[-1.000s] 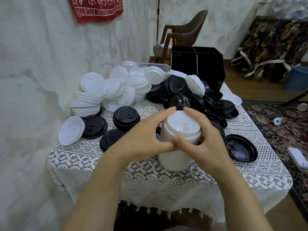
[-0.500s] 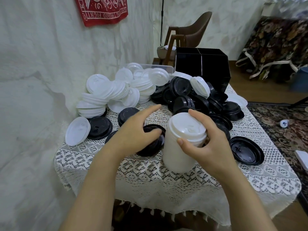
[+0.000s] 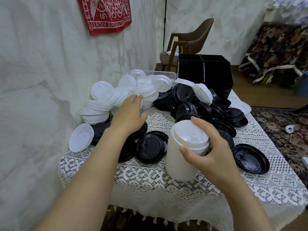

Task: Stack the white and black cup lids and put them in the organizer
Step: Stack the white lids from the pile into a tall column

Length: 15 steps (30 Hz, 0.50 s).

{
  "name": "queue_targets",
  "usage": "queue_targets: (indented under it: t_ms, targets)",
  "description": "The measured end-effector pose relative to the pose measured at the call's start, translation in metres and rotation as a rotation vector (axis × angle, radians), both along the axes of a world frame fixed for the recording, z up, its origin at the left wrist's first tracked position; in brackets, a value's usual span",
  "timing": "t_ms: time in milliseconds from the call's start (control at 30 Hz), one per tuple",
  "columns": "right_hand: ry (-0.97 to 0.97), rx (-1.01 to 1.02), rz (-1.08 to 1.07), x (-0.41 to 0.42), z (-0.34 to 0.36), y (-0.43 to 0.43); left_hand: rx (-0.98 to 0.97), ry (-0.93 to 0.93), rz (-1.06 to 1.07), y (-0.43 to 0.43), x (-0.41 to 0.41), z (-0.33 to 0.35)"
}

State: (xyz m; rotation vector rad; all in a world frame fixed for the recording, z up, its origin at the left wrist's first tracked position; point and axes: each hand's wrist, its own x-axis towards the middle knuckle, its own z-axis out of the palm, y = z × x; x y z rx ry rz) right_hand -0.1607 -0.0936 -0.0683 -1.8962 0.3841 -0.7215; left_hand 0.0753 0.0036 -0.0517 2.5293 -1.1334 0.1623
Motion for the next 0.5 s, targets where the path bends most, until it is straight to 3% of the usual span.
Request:
queue_targets:
  t_ms: [167, 500]
  targets:
    - [0.006, 0.006, 0.007, 0.000, 0.000, 0.000, 0.154, -0.136, 0.054, -0.014, 0.017, 0.001]
    - [0.014, 0.008, 0.008, 0.000, 0.000, 0.000, 0.287, -0.177, 0.192, -0.036, 0.020, 0.003]
